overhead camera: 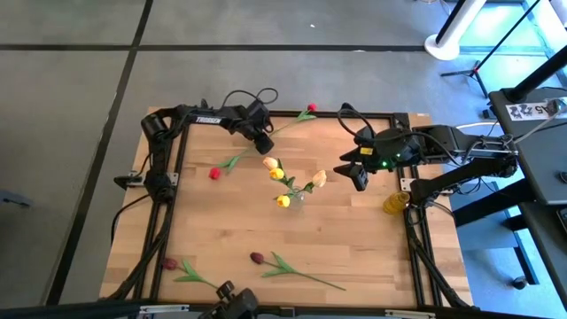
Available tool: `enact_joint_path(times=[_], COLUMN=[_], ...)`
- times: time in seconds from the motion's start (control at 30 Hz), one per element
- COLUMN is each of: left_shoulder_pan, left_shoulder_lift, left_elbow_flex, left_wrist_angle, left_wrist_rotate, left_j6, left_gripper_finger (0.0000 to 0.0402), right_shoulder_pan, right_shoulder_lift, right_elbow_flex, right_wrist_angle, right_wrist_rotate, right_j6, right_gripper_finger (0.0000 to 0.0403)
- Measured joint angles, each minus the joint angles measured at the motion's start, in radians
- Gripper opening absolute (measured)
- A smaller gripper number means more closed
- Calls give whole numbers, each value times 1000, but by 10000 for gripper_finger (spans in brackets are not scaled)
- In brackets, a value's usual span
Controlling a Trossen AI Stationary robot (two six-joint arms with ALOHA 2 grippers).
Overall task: Sort flowers into vase by color
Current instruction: Put the right red tulip into the yellow vase
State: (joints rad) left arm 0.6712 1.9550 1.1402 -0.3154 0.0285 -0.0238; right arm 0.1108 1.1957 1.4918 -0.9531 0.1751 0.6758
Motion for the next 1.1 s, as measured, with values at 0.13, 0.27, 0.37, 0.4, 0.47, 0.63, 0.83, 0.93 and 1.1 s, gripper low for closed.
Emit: enact_joint_path(times=[0.13, 0.27, 0.37, 0.4, 0.47, 0.63, 0.83, 0.93, 1.1], left_shoulder_pan=[0, -15, -34, -39, -49, -74, -170, -217, -295], left_shoulder_lift=[-2, -3, -16, -25, -53, -180, -288, -285, -266], left_elbow_flex=[-20, -20, -22, -24, -29, -31, -30, -30, -30], left_wrist_angle=[2, -12, -41, -58, -104, -216, -315, -356, -342], left_wrist_rotate=[-1, -15, -24, -23, -15, 52, 172, 199, 139], left_j6=[-15, -36, -49, -48, -48, -49, -77, -106, -147], left_gripper_finger=[71, 18, 7, 5, 4, 2, 1, 2, 36], right_shoulder_pan=[0, 0, 0, 0, 0, 0, 0, 0, 0], right_shoulder_lift=[0, 0, 0, 0, 0, 0, 0, 0, 0], right_elbow_flex=[0, 0, 0, 0, 0, 0, 0, 0, 0], right_wrist_angle=[0, 0, 0, 0, 0, 0, 0, 0, -1], right_wrist_rotate=[0, -1, -8, -10, -19, -34, -29, -26, -17], right_j6=[-1, -1, -1, -1, 0, -7, -39, -70, -98], right_gripper_finger=[244, 244, 244, 244, 244, 244, 244, 244, 244])
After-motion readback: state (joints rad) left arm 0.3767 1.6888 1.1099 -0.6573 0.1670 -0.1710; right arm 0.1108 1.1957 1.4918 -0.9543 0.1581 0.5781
